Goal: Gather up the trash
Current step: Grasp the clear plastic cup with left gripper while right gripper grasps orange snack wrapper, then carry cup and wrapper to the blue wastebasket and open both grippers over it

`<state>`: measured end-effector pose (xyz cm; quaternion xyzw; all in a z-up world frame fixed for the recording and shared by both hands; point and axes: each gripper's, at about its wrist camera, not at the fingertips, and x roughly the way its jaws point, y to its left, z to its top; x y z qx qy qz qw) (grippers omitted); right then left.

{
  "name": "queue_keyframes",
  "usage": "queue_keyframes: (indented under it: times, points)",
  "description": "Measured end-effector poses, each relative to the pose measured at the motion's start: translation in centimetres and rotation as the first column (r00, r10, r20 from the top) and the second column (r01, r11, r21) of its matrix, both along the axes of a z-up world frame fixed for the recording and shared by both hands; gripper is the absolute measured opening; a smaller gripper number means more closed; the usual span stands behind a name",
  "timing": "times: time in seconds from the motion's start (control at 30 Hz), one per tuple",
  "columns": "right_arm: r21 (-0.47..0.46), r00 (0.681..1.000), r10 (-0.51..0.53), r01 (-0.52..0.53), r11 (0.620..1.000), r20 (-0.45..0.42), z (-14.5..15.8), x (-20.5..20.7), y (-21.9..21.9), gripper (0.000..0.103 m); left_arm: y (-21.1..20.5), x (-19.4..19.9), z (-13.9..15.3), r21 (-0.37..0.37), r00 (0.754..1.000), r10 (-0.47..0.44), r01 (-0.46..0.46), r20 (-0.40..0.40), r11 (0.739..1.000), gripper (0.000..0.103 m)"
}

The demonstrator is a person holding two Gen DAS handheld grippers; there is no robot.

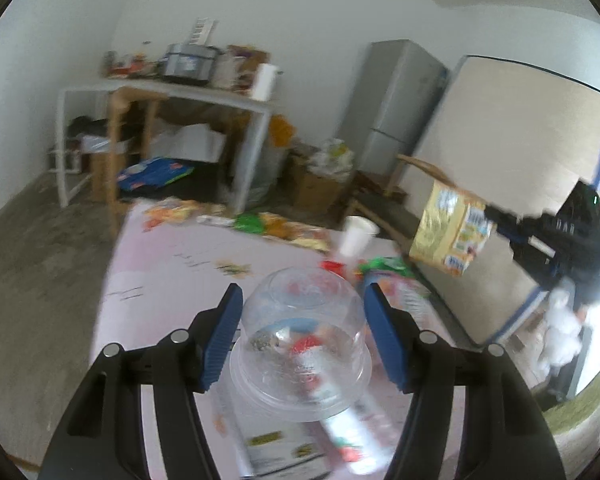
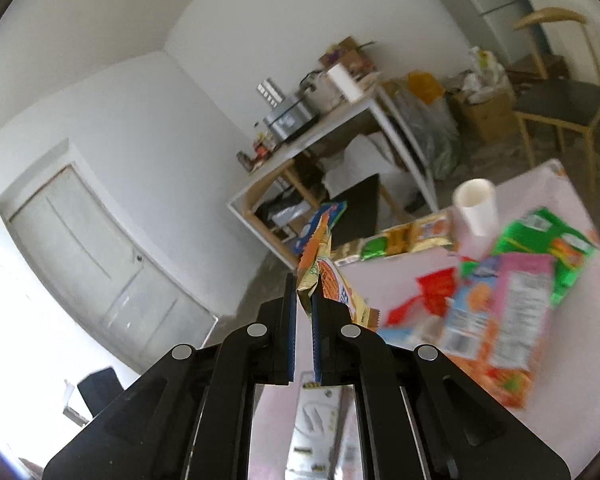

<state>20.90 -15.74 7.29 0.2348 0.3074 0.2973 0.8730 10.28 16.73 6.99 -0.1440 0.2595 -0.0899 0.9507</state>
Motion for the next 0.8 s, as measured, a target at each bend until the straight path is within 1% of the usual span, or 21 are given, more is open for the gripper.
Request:
queue_keyframes:
  times: [0.07, 0.1, 0.17, 0.2, 0.23, 0.27, 0.3, 0.33, 0.37, 0.4, 0.43, 0.47, 0.5, 0.57, 0.6, 0.67, 0.73, 0.77, 0.8]
  points:
    - [-0.028, 0.997, -0.071, 0.072, 0.997, 0.009, -0.1, -2.0, -3.1, 0.005, -2.2, 0.4, 0.9, -0.022, 0.997, -0.074, 0.074, 0.002, 0.997, 0.061]
    - [-0.037, 0.991, -0.13, 0.131, 0.991, 0.01, -0.2, -3.6, -5.7, 0.005, -3.6, 0.8, 1.3, -0.034, 0.993, -0.115, 0.115, -0.001, 0.993, 0.061]
    - [-0.033, 0.978, -0.206, 0.206, 0.978, -0.009, -0.8, -5.5, -9.1, 0.005, -7.2, 1.8, 2.0, -0.038, 0.977, -0.208, 0.207, -0.036, 0.978, 0.061]
    - [-0.034, 0.966, -0.259, 0.258, 0.966, -0.019, -1.0, -6.9, -11.3, 0.005, -9.5, 2.6, 2.2, -0.034, 0.962, -0.264, 0.262, -0.063, 0.964, 0.061]
    - [-0.039, 0.95, -0.312, 0.311, 0.949, -0.02, -1.4, -8.4, -13.6, 0.005, -10.9, 2.9, 2.3, -0.035, 0.952, -0.296, 0.294, -0.075, 0.955, 0.061]
    - [-0.046, 0.937, -0.35, 0.349, 0.936, -0.02, -1.6, -9.5, -15.1, 0.005, -13.6, 3.6, 2.5, -0.032, 0.93, -0.355, 0.353, -0.095, 0.935, 0.061]
    - [-0.056, 0.91, -0.414, 0.413, 0.909, -0.028, -2.3, -11.4, -17.7, 0.005, -15.6, 4.1, 2.6, -0.027, 0.914, -0.392, 0.392, -0.108, 0.92, 0.061]
    - [-0.058, 0.89, -0.455, 0.453, 0.89, -0.038, -2.9, -12.7, -19.7, 0.005, -18.0, 4.6, 2.7, -0.022, 0.891, -0.437, 0.438, -0.12, 0.899, 0.061]
    - [-0.061, 0.875, -0.482, 0.479, 0.876, -0.047, -3.5, -13.5, -20.9, 0.005, -21.5, 5.1, 2.7, -0.016, 0.859, -0.494, 0.497, -0.133, 0.868, 0.061]
    - [-0.071, 0.844, -0.531, 0.527, 0.847, -0.07, -4.6, -14.8, -23.0, 0.005, -23.7, 5.3, 2.4, -0.011, 0.84, -0.523, 0.527, -0.143, 0.85, 0.061]
    - [-0.078, 0.818, -0.567, 0.562, 0.823, -0.092, -5.5, -15.8, -24.8, 0.005, -26.5, 5.6, 2.2, -0.005, 0.815, -0.558, 0.564, -0.157, 0.826, 0.061]
    - [-0.081, 0.8, -0.59, 0.585, 0.807, -0.105, -6.2, -16.4, -26.1, 0.005, -29.9, 5.9, 1.8, 0.001, 0.788, -0.593, 0.602, -0.167, 0.799, 0.061]
    - [-0.086, 0.769, -0.626, 0.62, 0.78, -0.13, -7.5, -17.2, -28.0, 0.005, -33.4, 6.1, 1.3, 0.02, 0.762, -0.625, 0.636, -0.17, 0.771, 0.061]
    - [-0.072, 0.723, -0.668, 0.667, 0.741, -0.179, -10.0, -17.9, -31.5, 0.005, -38.8, 6.1, 0.3, 0.046, 0.722, -0.67, 0.685, -0.174, 0.727, 0.061]
    - [-0.069, 0.698, -0.686, 0.689, 0.722, -0.204, -11.1, -18.0, -32.8, 0.005, -42.0, 6.2, -0.6, 0.049, 0.689, -0.701, 0.719, -0.186, 0.693, 0.061]
    - [-0.053, 0.648, -0.716, 0.731, 0.68, -0.259, -14.0, -17.8, -36.1, 0.005, -47.8, 6.6, -3.2, 0.037, 0.638, -0.735, 0.76, -0.229, 0.649, 0.061]
    - [-0.032, 0.593, -0.739, 0.773, 0.633, -0.32, -16.4, -17.5, -38.9, 0.005, -53.3, 7.2, -6.2, 0.016, 0.594, -0.75, 0.787, -0.291, 0.617, 0.061]
    - [-0.018, 0.574, -0.744, 0.787, 0.616, -0.342, -17.8, -17.3, -40.6, 0.006, -55.9, 7.4, -7.8, 0.024, 0.572, -0.755, 0.802, -0.319, 0.597, 0.061]
    - [-0.017, 0.553, -0.751, 0.801, 0.598, -0.361, -19.0, -17.2, -41.8, 0.006, -57.5, 7.6, -9.0, 0.035, 0.565, -0.755, 0.807, -0.333, 0.589, 0.061]
